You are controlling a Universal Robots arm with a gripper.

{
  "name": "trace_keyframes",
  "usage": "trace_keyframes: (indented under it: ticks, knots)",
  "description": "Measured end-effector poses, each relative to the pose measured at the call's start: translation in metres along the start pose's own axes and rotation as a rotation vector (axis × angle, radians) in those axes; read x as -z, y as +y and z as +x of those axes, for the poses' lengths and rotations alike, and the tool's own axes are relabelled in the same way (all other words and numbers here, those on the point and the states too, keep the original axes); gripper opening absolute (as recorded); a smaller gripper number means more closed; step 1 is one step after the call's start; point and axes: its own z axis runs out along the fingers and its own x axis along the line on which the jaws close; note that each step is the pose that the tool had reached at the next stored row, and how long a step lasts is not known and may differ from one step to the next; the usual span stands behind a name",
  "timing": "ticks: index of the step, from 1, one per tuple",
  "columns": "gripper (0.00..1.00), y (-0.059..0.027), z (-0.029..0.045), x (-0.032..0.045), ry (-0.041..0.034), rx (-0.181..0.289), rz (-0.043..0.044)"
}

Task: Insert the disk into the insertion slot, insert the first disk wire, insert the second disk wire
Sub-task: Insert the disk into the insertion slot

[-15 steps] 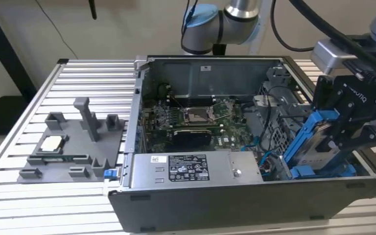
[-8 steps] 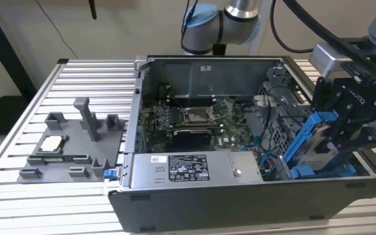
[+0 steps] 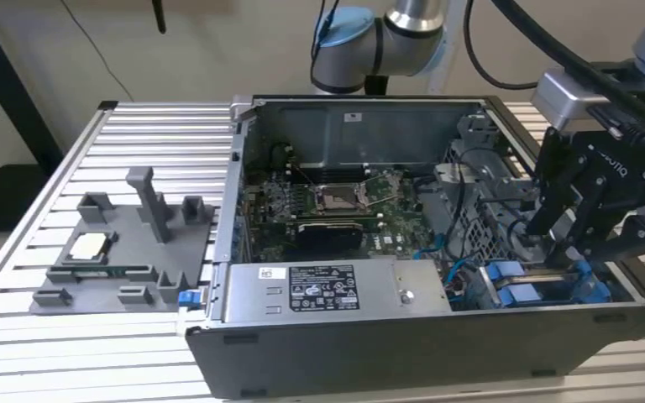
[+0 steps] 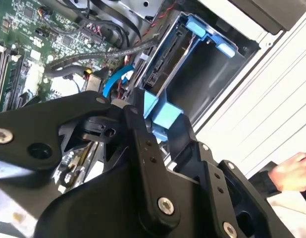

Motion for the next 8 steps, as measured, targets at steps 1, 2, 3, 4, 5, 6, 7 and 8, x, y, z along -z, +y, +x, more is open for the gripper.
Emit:
trace_keyframes:
  ticks: [1, 2, 3, 4, 5, 6, 7, 8]
  knots:
    - [0.47, 0.0001, -0.0002, 0.0017, 0.0001, 0.0, 0.0]
    - [0.47, 0.0001, -0.0004, 0.0031, 0.0002, 0.0, -0.0001]
    - [0.47, 0.0002, -0.0008, 0.0045, 0.0001, 0.0, -0.0001]
    - [0.47, 0.0003, -0.0011, 0.007, 0.0, 0.0, -0.0001]
    - [0.47, 0.0005, -0.0012, 0.0107, 0.0002, 0.0, -0.0001]
    - [0.47, 0.0006, -0.0015, 0.0139, 0.0001, 0.0, -0.0001]
    - [0.47, 0.0009, -0.0022, 0.0164, 0.0002, 0.0, -0.0001]
    - [0.47, 0.002, -0.0047, 0.0189, -0.0003, 0.0, -0.0001]
